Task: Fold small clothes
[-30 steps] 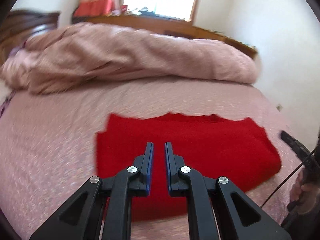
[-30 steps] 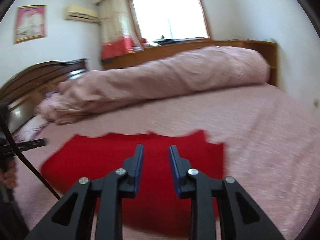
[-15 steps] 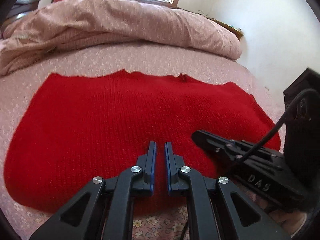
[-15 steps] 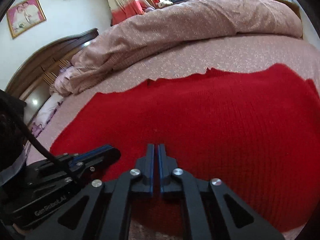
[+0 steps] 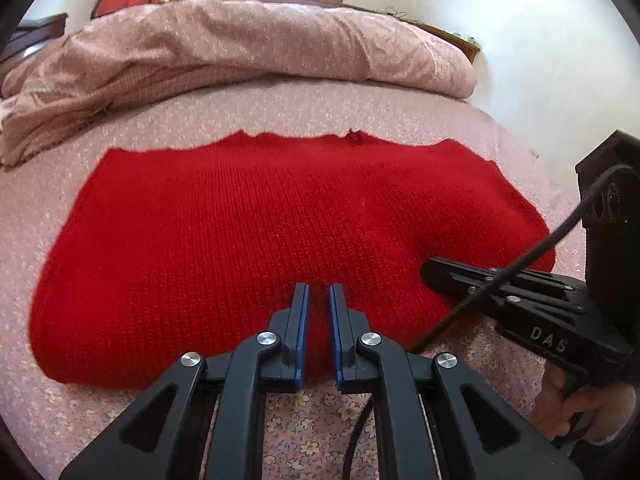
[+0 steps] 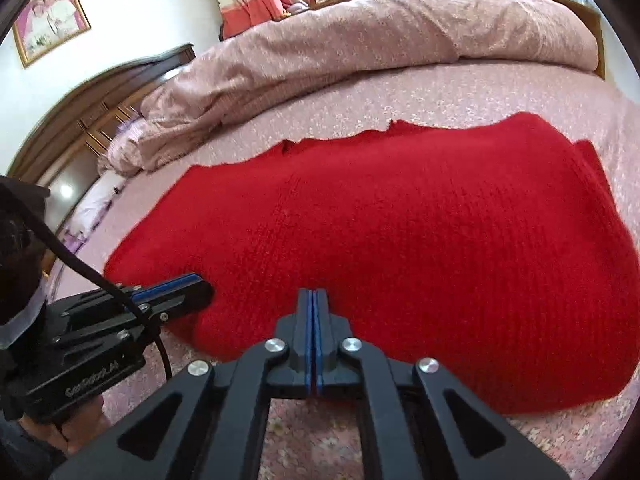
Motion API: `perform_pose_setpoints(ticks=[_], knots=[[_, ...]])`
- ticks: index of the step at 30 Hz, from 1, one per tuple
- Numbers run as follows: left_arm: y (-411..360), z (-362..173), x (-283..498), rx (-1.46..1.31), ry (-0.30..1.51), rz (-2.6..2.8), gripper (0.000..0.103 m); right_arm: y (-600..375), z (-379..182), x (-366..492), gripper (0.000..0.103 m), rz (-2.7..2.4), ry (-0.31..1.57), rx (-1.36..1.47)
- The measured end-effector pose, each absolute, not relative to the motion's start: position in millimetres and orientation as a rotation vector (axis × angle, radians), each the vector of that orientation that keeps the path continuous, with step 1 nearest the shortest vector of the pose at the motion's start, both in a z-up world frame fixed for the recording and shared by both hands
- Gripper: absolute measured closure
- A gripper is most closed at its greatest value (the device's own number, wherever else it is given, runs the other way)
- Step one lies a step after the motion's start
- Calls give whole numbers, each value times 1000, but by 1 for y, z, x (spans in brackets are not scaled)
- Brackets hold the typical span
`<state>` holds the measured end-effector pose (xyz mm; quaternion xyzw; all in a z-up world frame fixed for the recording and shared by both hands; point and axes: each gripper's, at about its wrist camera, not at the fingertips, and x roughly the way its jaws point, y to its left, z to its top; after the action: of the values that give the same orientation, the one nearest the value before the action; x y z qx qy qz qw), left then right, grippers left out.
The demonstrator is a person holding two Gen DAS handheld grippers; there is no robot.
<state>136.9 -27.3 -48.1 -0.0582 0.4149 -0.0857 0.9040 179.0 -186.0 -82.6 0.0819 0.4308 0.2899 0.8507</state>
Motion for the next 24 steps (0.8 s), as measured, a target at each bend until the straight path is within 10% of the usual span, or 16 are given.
perform_pose_setpoints(ticks=[24], knots=[[70,-62,96,-40,884,138,102,-293,-87,158,103,348,832,118]])
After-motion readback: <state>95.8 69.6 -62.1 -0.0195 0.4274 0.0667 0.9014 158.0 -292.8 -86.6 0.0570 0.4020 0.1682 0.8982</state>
